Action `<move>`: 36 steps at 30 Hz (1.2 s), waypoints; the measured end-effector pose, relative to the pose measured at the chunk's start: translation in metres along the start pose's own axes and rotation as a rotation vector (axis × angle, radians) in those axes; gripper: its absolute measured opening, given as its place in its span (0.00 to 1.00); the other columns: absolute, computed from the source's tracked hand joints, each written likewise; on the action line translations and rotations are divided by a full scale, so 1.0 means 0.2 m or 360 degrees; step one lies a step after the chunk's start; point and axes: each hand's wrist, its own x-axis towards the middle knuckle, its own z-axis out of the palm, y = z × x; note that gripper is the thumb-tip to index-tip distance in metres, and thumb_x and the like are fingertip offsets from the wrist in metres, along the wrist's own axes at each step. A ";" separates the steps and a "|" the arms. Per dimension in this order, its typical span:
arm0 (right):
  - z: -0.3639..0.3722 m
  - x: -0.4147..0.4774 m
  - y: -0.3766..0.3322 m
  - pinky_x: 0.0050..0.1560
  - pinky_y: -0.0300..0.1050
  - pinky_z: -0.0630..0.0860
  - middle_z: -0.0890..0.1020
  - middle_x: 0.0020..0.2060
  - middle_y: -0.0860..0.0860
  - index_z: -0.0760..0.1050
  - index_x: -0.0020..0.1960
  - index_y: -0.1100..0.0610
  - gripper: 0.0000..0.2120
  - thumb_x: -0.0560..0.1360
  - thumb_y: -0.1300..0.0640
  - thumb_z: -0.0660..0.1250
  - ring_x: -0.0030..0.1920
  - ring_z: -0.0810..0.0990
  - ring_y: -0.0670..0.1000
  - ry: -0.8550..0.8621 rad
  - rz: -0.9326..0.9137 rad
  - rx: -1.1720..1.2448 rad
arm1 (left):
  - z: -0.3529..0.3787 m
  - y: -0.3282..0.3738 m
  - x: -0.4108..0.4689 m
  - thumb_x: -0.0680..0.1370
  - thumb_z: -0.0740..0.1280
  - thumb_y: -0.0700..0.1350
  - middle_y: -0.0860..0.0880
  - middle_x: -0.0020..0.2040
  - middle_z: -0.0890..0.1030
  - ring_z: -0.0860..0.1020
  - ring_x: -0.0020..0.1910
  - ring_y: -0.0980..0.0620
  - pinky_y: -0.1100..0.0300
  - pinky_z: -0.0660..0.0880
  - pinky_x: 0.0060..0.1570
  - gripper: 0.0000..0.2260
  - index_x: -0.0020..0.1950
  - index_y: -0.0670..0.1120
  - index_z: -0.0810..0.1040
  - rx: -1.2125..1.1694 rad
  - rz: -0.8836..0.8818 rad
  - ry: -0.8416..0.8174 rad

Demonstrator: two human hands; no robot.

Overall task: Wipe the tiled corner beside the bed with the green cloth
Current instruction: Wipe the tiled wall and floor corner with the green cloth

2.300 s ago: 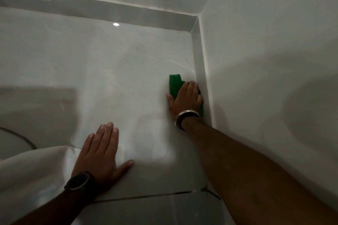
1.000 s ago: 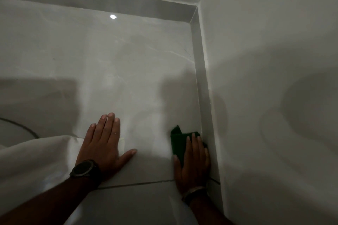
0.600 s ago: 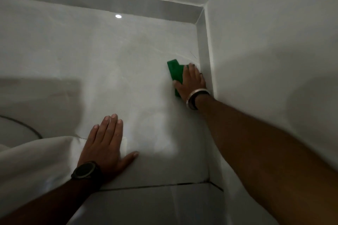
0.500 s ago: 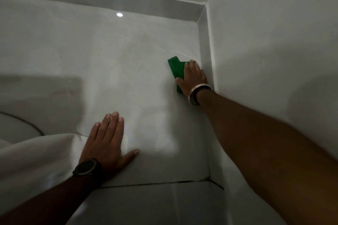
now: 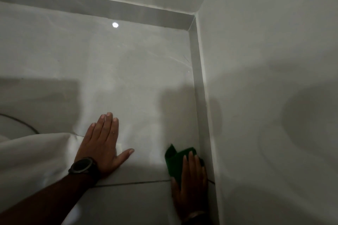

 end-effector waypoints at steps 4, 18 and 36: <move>0.05 -0.23 0.04 0.69 0.56 0.60 0.58 0.77 0.52 0.63 0.72 0.59 0.31 0.77 0.40 0.51 0.75 0.60 0.56 -0.0025 0.0004 -0.0169 | 0.00 0.00 -0.01 0.76 0.56 0.72 0.34 0.82 0.59 0.57 0.81 0.35 0.39 0.56 0.76 0.47 0.80 0.36 0.60 -0.0008 0.0013 0.0019; 0.00 0.47 -0.09 0.73 0.56 0.56 0.60 0.76 0.58 0.58 0.76 0.61 0.36 0.75 0.42 0.57 0.76 0.58 0.59 -0.0002 0.0133 -0.0043 | 0.04 -0.01 0.00 0.76 0.56 0.73 0.35 0.82 0.58 0.57 0.81 0.35 0.39 0.56 0.76 0.48 0.81 0.36 0.59 0.0015 0.0015 0.0038; 0.03 1.45 -0.08 0.73 0.56 0.53 0.64 0.74 0.60 0.62 0.73 0.61 0.34 0.74 0.41 0.53 0.74 0.60 0.60 -0.0113 -0.0020 -0.0142 | 0.02 -0.01 0.00 0.75 0.60 0.72 0.35 0.82 0.59 0.58 0.81 0.36 0.39 0.56 0.76 0.47 0.80 0.36 0.60 0.0034 0.0010 0.0048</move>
